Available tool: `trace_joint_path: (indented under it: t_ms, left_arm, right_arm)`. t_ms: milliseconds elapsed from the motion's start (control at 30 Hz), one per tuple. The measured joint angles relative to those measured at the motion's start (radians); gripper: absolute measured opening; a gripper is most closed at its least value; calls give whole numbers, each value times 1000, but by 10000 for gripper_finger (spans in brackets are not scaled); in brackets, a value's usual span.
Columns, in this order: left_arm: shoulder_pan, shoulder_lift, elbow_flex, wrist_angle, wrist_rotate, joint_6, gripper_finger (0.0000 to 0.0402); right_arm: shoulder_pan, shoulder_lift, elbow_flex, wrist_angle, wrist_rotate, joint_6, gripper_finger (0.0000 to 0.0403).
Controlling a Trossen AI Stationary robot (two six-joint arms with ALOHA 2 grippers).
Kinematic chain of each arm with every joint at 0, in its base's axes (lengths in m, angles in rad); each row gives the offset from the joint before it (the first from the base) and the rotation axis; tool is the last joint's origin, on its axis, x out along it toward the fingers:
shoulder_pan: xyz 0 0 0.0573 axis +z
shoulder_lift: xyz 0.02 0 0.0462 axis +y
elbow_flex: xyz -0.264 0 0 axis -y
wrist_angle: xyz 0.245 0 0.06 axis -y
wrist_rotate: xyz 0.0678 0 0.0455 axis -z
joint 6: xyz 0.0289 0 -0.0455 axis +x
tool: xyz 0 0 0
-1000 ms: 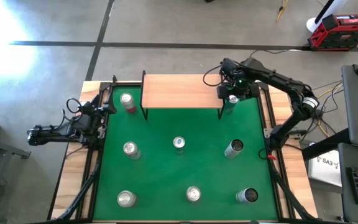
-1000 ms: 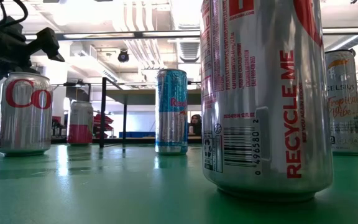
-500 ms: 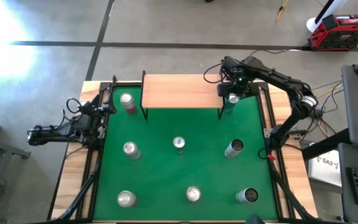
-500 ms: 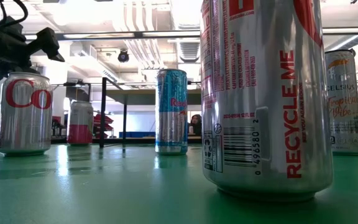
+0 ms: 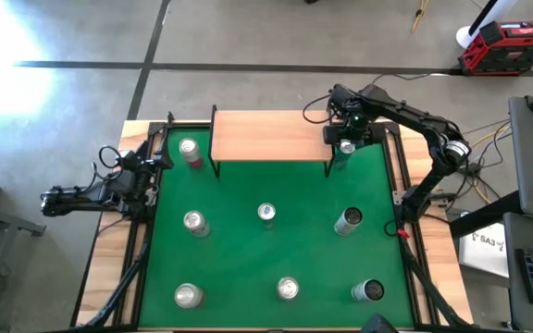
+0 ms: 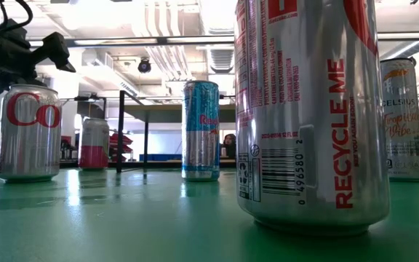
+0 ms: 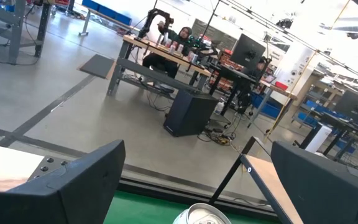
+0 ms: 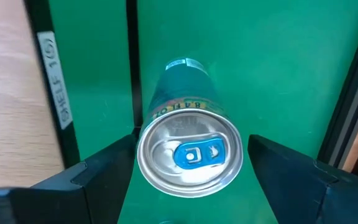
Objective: Place canned beverage on shelf
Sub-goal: Move the soda cans to the center of the table
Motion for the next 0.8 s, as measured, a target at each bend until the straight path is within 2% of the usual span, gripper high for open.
trace_joint_path:
  t_ms: [267, 500, 800]
  left_arm:
    - [0, 0, 0, 0, 0, 0, 389]
    - [0, 0, 0, 0, 0, 0, 389]
    - [0, 0, 0, 0, 0, 0, 389]
  right_arm:
    - [-5, -5, -21, 35, -31, 3, 296]
    - [-4, -7, -23, 54, -41, 3, 235]
    - [-4, -19, -25, 8, -49, 61, 233]
